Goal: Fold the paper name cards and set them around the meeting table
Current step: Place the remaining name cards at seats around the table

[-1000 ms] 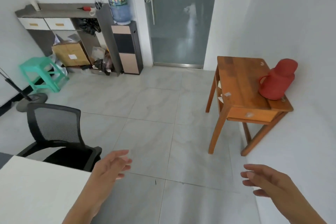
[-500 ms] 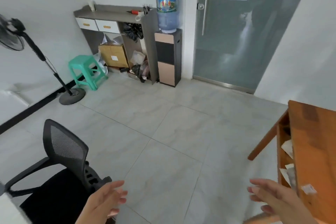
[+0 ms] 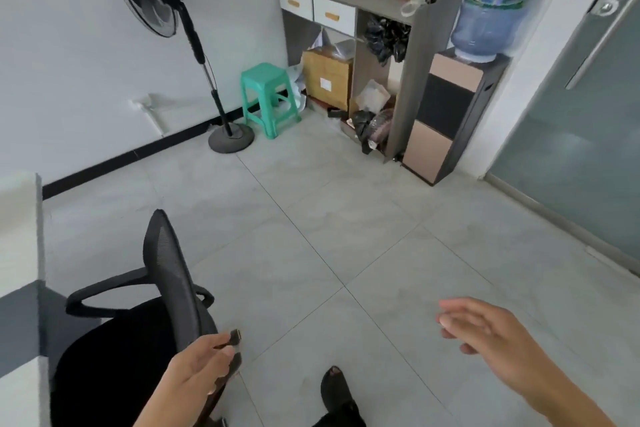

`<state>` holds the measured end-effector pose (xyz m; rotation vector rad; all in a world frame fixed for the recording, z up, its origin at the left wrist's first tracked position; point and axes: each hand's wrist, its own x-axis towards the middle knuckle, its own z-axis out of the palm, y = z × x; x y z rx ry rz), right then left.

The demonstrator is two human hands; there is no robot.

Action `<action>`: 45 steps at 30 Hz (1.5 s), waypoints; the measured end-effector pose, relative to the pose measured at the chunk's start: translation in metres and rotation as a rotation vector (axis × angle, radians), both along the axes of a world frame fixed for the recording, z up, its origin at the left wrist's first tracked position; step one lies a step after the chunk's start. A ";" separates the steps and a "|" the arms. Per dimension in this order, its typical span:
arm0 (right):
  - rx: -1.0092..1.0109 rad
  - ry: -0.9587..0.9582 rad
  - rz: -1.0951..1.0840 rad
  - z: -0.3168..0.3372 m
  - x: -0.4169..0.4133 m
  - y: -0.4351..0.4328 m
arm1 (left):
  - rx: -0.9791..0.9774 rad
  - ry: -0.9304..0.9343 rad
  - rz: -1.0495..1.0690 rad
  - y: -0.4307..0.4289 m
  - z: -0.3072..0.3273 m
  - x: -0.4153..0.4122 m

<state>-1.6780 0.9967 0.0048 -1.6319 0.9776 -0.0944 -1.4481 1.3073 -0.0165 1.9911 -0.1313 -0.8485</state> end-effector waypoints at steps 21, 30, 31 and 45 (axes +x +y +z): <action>-0.007 0.002 0.456 -0.003 0.534 -0.267 | 0.032 -0.089 0.381 -0.171 0.032 0.370; -0.024 -0.028 0.890 0.010 0.803 -0.247 | 0.013 -0.034 0.830 -0.165 0.025 0.457; -0.016 -0.027 0.923 0.005 0.828 -0.239 | 0.013 -0.017 0.876 -0.160 0.019 0.468; -0.009 -0.035 1.181 0.019 1.138 -0.082 | 0.041 -0.194 0.996 -0.047 0.047 0.752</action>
